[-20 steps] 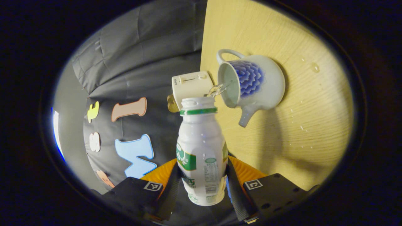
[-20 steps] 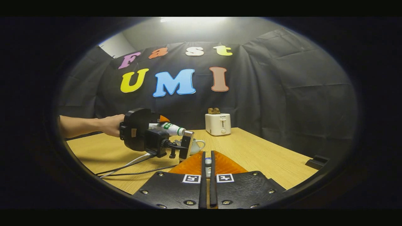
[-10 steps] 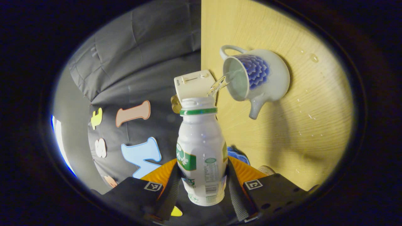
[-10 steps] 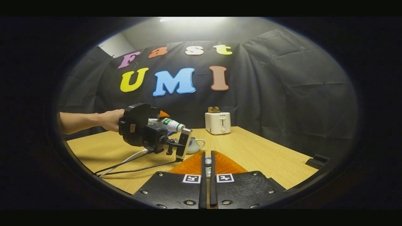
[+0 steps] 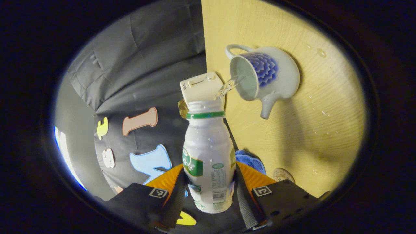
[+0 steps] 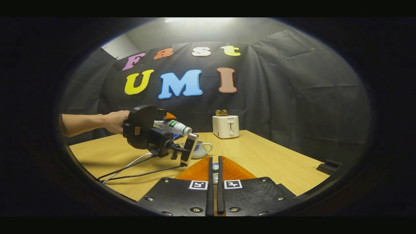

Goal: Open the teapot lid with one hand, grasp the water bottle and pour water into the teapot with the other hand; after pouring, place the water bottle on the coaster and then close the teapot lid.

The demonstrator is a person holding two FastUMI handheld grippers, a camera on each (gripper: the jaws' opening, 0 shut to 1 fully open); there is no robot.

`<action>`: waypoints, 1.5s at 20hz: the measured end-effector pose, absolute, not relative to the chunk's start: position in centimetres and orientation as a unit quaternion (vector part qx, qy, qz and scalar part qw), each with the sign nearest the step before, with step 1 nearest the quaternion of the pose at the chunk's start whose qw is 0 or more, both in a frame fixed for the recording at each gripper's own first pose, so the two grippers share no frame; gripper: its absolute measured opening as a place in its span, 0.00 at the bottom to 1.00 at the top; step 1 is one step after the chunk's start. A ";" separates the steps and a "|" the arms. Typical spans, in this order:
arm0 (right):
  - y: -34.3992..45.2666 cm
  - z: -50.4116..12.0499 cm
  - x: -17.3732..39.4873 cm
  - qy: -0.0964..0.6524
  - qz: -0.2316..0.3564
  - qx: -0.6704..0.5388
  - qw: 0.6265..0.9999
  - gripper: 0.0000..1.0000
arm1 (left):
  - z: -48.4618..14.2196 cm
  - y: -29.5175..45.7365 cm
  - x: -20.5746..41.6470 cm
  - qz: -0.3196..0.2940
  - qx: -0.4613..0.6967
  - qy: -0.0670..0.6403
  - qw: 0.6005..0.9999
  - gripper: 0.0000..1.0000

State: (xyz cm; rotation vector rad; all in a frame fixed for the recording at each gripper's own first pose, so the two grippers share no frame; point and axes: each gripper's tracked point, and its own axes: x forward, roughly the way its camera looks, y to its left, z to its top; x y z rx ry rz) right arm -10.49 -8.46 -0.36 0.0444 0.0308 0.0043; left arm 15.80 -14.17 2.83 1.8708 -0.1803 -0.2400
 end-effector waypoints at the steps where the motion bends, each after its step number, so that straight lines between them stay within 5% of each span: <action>1: -8.5 -0.5 -10.5 0.016 0.002 0.021 1.000 0.04 | 2.8 -14.2 15.8 -0.102 0.802 -0.078 0.583 0.80; 30: -8.3 -0.4 -10.3 0.022 0.010 0.013 1.000 0.04 | 4.3 -15.9 14.8 -0.092 0.849 -0.125 0.505 0.84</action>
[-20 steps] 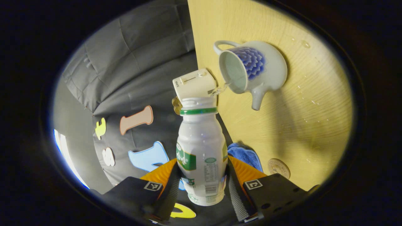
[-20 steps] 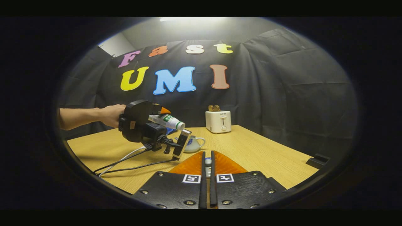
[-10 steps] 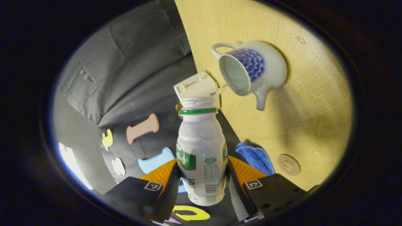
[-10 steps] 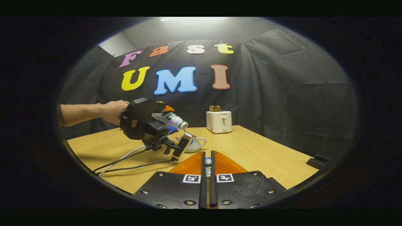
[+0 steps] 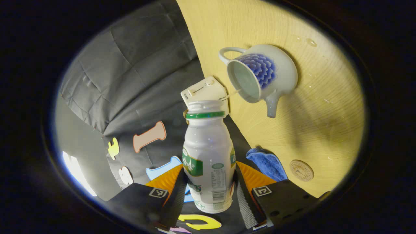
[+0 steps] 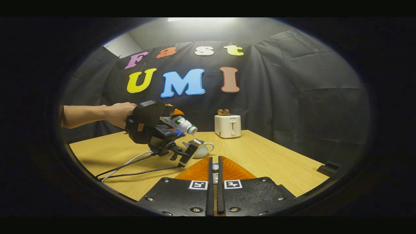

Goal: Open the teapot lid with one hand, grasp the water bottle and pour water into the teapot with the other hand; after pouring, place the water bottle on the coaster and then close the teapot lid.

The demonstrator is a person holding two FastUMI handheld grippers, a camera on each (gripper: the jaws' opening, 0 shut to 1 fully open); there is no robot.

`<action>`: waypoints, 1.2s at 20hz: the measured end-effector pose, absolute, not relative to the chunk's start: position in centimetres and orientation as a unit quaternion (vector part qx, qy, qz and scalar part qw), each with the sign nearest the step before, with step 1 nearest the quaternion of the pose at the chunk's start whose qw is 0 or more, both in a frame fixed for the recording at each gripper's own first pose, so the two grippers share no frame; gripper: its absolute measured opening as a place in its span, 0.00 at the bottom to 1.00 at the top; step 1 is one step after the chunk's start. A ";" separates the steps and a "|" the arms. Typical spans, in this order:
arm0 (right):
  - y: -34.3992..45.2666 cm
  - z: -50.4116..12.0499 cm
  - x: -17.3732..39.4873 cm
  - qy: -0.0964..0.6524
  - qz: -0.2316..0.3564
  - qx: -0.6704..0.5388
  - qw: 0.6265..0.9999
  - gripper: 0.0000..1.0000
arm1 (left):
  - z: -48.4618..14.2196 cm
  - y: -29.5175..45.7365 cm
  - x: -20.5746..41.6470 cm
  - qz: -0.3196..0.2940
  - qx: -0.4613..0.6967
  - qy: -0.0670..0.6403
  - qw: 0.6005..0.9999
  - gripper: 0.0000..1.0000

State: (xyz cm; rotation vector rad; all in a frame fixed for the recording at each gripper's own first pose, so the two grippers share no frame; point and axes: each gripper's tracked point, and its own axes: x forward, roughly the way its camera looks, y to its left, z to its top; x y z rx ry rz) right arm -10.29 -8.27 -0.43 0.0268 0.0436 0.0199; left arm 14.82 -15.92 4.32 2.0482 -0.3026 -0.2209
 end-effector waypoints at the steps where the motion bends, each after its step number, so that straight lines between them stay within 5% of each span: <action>1: -8.2 -0.4 -10.2 0.022 0.009 0.014 1.000 0.04 | 4.3 -16.0 14.9 -0.093 0.847 -0.128 0.507 0.84; 13: -8.3 -0.6 -10.0 0.029 0.001 0.006 1.000 0.04 | 2.5 -16.0 14.9 -0.114 0.826 -0.124 0.538 0.80; 24: -7.8 1.1 -10.7 -0.001 0.001 0.018 1.000 0.04 | -1.3 -15.2 14.2 -0.152 0.734 -0.086 0.656 0.85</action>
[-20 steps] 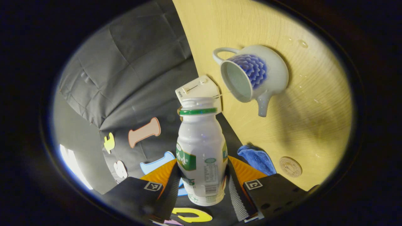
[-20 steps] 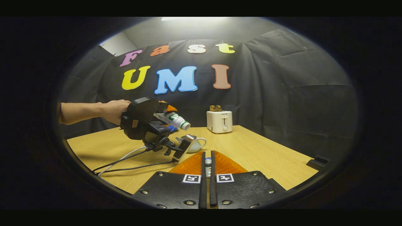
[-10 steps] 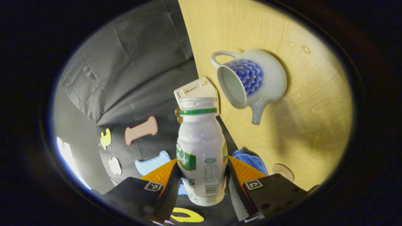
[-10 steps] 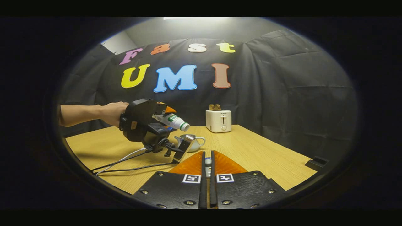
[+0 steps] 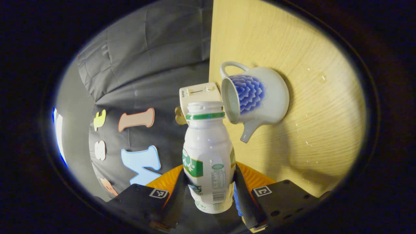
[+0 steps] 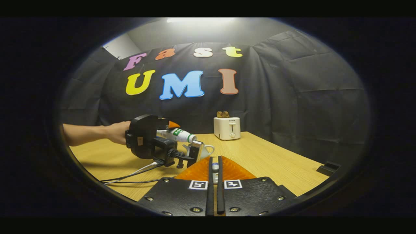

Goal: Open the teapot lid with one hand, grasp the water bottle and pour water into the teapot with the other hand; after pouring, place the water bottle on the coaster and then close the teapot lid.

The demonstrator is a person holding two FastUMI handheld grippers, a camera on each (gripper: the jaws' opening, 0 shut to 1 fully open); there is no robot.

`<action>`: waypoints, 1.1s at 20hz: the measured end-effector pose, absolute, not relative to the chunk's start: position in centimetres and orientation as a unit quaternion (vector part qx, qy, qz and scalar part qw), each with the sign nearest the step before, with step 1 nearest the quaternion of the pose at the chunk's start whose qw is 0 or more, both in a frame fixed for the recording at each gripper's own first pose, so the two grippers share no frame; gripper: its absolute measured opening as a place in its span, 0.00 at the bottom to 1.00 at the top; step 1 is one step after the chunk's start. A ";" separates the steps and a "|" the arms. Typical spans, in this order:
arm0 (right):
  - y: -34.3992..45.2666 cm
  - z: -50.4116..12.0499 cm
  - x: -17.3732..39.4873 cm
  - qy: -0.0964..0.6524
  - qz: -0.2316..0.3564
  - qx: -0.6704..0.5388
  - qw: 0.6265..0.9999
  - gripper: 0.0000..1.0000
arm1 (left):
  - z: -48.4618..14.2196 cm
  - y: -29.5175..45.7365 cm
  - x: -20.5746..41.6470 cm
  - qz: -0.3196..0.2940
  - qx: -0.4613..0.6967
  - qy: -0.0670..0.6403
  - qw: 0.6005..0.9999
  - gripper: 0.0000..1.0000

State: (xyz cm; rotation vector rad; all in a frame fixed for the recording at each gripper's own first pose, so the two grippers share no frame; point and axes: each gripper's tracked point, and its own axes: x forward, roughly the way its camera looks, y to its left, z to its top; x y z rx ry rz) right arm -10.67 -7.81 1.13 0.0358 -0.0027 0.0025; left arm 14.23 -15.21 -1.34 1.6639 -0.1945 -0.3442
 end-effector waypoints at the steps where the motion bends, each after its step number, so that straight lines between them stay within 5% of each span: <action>1: -7.7 1.5 -10.7 -0.008 0.002 0.016 1.000 0.00 | -1.3 -15.0 14.0 -0.154 0.717 -0.082 0.674 0.85; 3: -7.3 2.0 -10.7 -0.016 0.007 0.014 1.000 0.04 | -0.9 -14.5 13.4 -0.156 0.679 -0.077 0.713 0.80; 5: -7.1 2.8 -10.6 -0.027 0.010 0.009 1.000 0.04 | -0.2 -13.8 12.9 -0.154 0.639 -0.075 0.750 0.85; 6: -7.1 3.0 -10.5 -0.031 0.012 0.005 0.999 0.21 | 0.2 -13.3 12.8 -0.150 0.616 -0.074 0.770 0.83; 7: -7.0 3.3 -10.2 -0.032 0.014 0.004 0.999 0.04 | 0.4 -12.5 12.7 -0.148 0.589 -0.068 0.792 0.81; 12: -6.5 3.5 -7.6 -0.020 0.029 -0.001 0.999 0.00 | 1.4 -9.3 12.2 -0.143 0.446 -0.042 0.882 0.80; 18: -3.9 6.2 -2.6 -0.037 0.062 0.000 0.997 0.00 | 5.1 -7.8 10.0 -0.177 0.192 -0.044 0.964 0.85; 19: -3.3 6.7 -1.5 -0.040 0.067 -0.003 0.997 0.21 | 5.6 -7.5 9.5 -0.186 0.143 -0.041 0.971 0.85; 20: -2.6 6.9 -0.4 -0.041 0.073 -0.004 0.996 0.00 | 6.1 -7.1 9.3 -0.194 0.098 -0.041 0.975 0.85; 22: -1.4 7.3 1.4 -0.041 0.085 -0.001 0.996 0.00 | 7.6 -5.7 9.3 -0.192 0.039 -0.056 0.979 0.80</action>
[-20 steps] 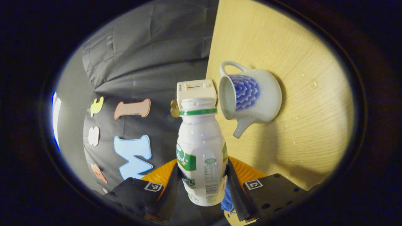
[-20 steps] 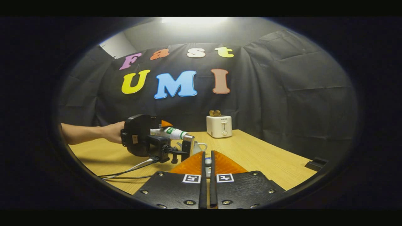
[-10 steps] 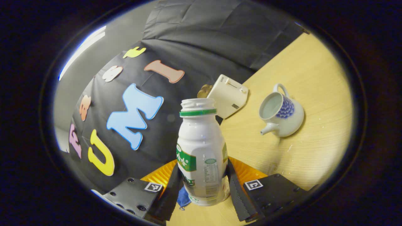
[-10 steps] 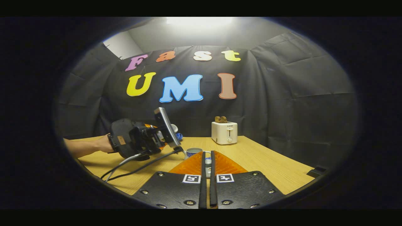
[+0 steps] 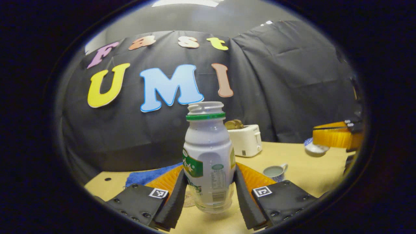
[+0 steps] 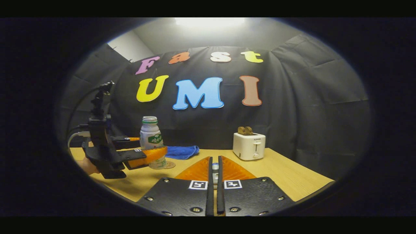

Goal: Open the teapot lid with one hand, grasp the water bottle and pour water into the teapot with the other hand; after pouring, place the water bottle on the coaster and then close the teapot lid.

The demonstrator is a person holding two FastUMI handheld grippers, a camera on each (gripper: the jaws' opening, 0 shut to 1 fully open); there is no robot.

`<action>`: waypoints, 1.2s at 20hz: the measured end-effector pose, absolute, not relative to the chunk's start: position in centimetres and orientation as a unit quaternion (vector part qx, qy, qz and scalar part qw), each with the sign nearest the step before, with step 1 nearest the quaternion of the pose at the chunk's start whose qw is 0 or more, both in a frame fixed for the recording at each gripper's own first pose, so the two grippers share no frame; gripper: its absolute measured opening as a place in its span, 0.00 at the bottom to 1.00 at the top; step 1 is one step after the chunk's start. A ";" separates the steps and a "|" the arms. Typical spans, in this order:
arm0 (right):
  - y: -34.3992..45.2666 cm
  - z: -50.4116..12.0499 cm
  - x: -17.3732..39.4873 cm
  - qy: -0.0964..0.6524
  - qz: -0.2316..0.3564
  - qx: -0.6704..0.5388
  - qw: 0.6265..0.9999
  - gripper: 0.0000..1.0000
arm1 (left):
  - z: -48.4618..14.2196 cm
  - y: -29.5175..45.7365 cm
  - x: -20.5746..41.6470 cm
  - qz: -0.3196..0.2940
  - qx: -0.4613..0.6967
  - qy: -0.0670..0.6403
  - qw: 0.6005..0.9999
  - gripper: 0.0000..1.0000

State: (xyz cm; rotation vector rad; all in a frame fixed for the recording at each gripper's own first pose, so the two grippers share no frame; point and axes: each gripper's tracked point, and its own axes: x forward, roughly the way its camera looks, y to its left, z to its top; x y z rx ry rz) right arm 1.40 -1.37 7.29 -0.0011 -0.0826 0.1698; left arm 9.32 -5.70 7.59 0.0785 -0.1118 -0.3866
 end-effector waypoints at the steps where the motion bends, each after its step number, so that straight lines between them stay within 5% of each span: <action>1: -0.8 7.4 2.3 -0.040 0.090 0.003 0.995 0.00 | 8.1 -4.6 9.5 -0.184 0.024 -0.065 0.980 0.84; 2: -0.4 7.0 3.3 -0.035 0.093 0.009 0.995 0.21 | 8.4 -3.7 9.6 -0.176 0.015 -0.072 0.982 0.75; 3: -0.4 6.6 4.2 -0.028 0.089 0.014 0.995 0.04 | 7.9 -2.9 9.6 -0.169 0.008 -0.074 0.983 0.84; 7: -1.5 4.2 7.5 0.000 0.066 0.016 0.998 0.00 | 6.7 -1.2 10.3 -0.159 -0.027 -0.067 0.985 0.84; 22: -0.9 -0.4 10.7 0.054 0.063 0.022 0.996 0.04 | 3.5 -0.7 11.7 -0.155 -0.003 -0.025 0.988 0.84; 23: -0.8 -0.8 10.8 0.061 0.063 0.021 0.996 0.21 | 3.4 -0.8 11.7 -0.156 -0.001 -0.024 0.988 0.75; 24: -1.0 -1.3 10.7 0.068 0.059 0.019 0.996 0.16 | 3.3 -0.7 11.8 -0.155 -0.001 -0.023 0.988 0.80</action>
